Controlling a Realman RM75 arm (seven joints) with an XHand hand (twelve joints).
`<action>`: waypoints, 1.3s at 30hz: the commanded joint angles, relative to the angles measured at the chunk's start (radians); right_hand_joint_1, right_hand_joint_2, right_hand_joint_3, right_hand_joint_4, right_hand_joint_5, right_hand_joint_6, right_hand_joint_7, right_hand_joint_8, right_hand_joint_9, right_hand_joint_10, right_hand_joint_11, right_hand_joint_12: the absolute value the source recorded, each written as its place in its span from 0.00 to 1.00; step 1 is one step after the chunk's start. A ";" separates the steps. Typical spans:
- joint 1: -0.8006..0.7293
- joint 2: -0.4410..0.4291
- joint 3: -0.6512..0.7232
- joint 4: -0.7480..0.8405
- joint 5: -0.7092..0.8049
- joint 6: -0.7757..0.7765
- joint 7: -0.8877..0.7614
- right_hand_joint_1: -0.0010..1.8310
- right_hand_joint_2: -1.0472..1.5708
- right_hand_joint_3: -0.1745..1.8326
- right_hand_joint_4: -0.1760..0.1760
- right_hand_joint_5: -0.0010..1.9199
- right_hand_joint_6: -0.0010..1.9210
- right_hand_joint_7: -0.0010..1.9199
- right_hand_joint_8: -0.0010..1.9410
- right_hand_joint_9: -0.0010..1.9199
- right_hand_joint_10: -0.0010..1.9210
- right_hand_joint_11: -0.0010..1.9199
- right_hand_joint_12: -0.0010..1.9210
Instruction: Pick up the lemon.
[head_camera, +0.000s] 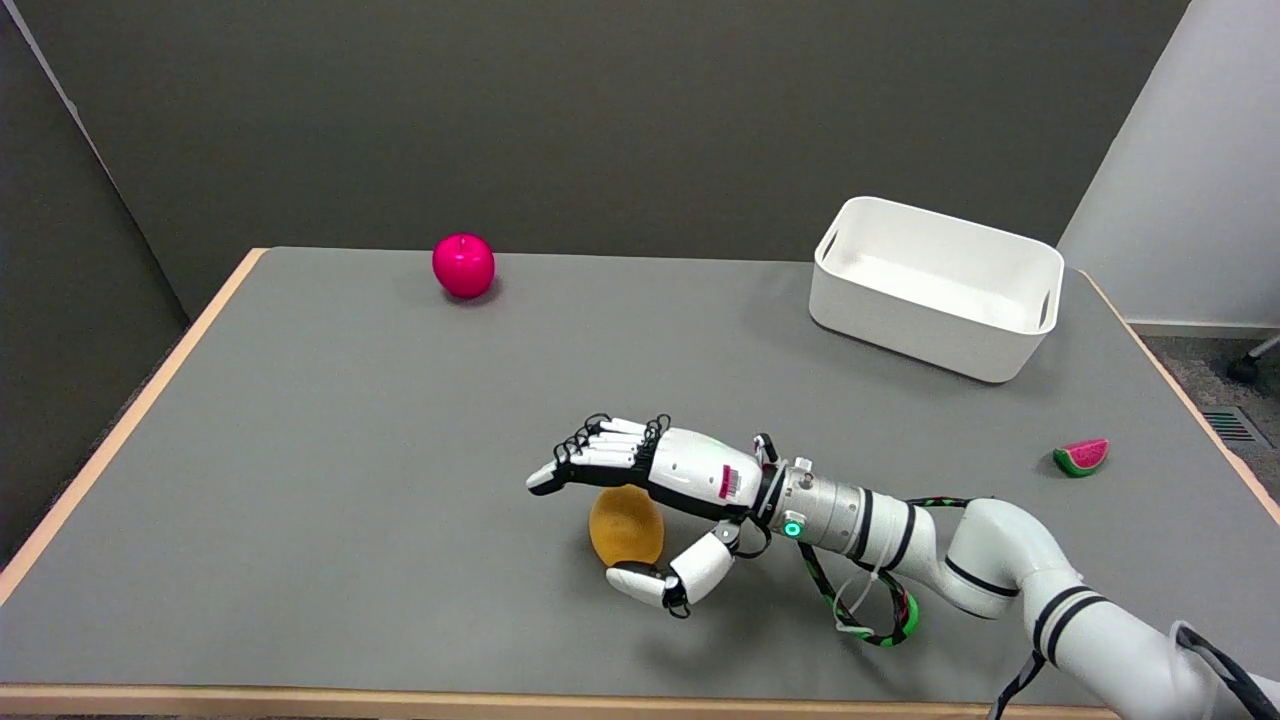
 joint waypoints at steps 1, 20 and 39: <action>0.045 -0.008 -0.012 -0.099 -0.001 -0.048 0.023 0.37 0.64 0.58 0.72 0.13 0.26 0.18 0.20 0.12 0.36 0.03 0.60; 0.035 0.024 -0.002 -0.145 0.006 -0.067 0.016 0.51 0.64 0.59 0.76 0.13 0.26 0.19 0.20 0.17 0.41 0.08 0.67; 0.035 0.032 -0.002 -0.147 0.001 -0.069 0.015 0.59 0.67 0.58 0.92 0.19 0.43 0.29 0.34 0.31 0.60 0.27 0.86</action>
